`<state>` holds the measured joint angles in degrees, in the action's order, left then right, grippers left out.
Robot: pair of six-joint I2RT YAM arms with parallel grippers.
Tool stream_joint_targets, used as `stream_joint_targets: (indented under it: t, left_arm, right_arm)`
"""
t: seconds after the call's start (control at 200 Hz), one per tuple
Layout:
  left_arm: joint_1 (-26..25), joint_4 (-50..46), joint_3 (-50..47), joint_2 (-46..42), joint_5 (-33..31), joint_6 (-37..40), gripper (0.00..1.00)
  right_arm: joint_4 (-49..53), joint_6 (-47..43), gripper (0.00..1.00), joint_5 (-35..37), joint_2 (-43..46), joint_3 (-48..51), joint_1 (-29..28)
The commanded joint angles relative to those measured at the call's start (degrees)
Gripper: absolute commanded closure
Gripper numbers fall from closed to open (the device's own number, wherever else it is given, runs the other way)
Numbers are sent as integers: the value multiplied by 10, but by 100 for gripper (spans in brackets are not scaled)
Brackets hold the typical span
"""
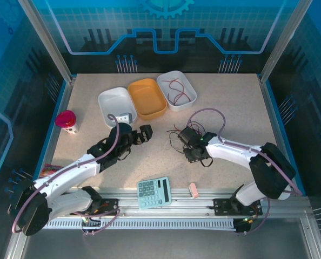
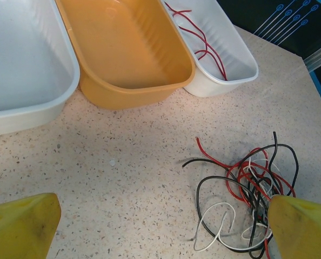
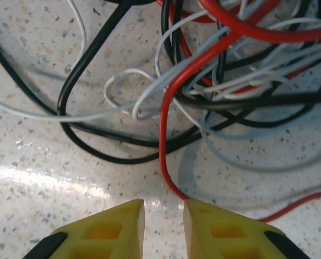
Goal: Untangle the cables
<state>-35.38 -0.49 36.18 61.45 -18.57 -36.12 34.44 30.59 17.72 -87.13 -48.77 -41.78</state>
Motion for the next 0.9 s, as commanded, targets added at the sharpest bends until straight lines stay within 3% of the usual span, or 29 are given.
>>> stream_joint_targets:
  t: [0.0,0.385,0.76,0.896]
  left_arm:
    - [8,20,-1,2,-3,-8,1]
    - [16,16,-5,3,7,-8,1]
    - [18,21,-6,7,9,-6,1]
    - [18,19,-3,8,12,-7,1]
  right_arm:
    - [-11,-23,73,-22,-27,-31,8]
    - [-9,-28,72,-40,-96,-48,36]
    - [25,-23,100,-53,-30,-61,22]
    - [60,-29,100,-47,19,-92,8]
